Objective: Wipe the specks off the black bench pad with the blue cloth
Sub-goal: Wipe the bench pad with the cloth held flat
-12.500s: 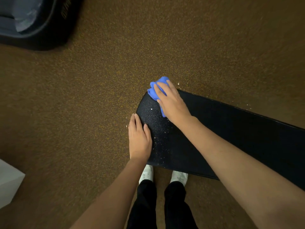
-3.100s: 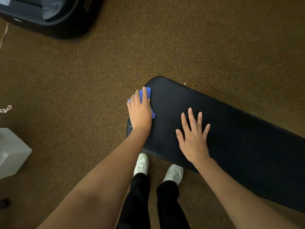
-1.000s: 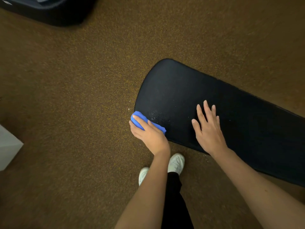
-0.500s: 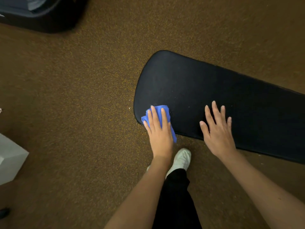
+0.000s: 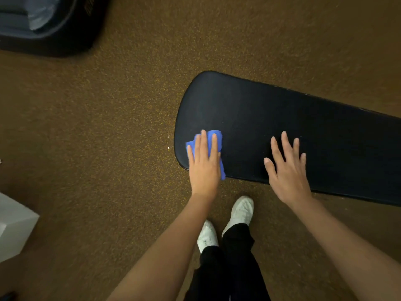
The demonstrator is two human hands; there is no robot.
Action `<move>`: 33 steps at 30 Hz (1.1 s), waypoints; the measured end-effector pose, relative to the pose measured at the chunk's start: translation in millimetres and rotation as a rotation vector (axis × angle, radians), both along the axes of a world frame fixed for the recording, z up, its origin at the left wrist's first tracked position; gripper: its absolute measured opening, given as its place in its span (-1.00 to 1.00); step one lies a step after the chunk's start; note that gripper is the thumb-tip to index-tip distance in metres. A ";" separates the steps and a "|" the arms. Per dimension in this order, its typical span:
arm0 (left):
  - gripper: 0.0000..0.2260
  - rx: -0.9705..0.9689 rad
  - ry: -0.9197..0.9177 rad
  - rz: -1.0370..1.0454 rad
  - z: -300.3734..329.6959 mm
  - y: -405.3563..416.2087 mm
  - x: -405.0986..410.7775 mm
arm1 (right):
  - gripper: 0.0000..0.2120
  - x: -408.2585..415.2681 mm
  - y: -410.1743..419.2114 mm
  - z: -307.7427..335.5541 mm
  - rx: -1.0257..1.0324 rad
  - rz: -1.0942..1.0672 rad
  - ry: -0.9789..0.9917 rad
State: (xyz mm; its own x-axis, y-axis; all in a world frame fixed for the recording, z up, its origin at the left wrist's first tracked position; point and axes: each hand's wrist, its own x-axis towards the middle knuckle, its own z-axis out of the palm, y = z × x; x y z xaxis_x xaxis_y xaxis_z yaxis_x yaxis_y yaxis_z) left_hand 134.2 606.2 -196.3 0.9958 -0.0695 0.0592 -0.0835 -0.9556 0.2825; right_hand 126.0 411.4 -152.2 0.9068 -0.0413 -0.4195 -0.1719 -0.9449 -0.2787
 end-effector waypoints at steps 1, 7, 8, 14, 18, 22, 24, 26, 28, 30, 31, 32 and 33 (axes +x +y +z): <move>-0.56 -0.001 0.003 0.065 0.0 3.6 6.3 | -0.46 -1.0 -2.4 1.3 -0.011 -0.005 0.000; -0.61 -0.041 0.017 0.218 0.7 4.0 40.6 | -0.45 -15.4 -2.6 0.5 0.001 -0.021 0.033; -0.60 -0.033 0.008 0.160 -0.1 2.9 38.4 | -0.45 -17.1 -1.5 -1.4 -0.001 -0.016 0.035; -0.56 0.052 -0.022 -0.325 -3.7 17.4 7.6 | -0.44 -16.6 -1.2 -5.5 -0.009 -0.010 0.042; -0.61 0.011 0.004 0.020 -3.0 24.3 40.3 | -0.43 -17.0 -3.8 -3.8 0.001 0.010 0.054; -0.60 -0.020 0.029 0.066 -3.2 10.5 57.5 | -0.42 -16.5 -2.7 -3.4 0.001 0.005 0.064; -0.56 0.007 0.033 -0.002 -2.3 6.4 58.7 | -0.41 -16.8 -2.2 -4.3 -0.007 0.007 0.064; -0.52 0.016 0.014 -0.186 1.1 -4.7 47.9 | -0.41 -16.4 -1.5 -5.5 -0.013 0.005 0.061; -0.52 0.020 0.004 -0.366 3.9 -16.2 24.9 | -0.41 -16.0 -1.3 -5.2 -0.006 -0.001 0.055; -0.42 0.019 0.003 -0.382 2.9 -12.7 17.5 | -0.42 -15.8 -3.2 -4.7 0.003 0.000 0.060; -0.42 0.020 -0.002 -0.333 1.7 -6.6 23.4 | -0.42 -16.0 -4.5 -4.6 0.005 0.006 0.066; -0.44 0.028 -0.007 -0.260 0.1 0.1 32.4 | -0.42 -16.1 -5.2 -4.3 0.006 0.013 0.070; -0.48 0.033 -0.003 -0.179 -0.4 6.0 43.3 | -0.42 -16.5 -5.7 -4.3 0.009 0.017 0.072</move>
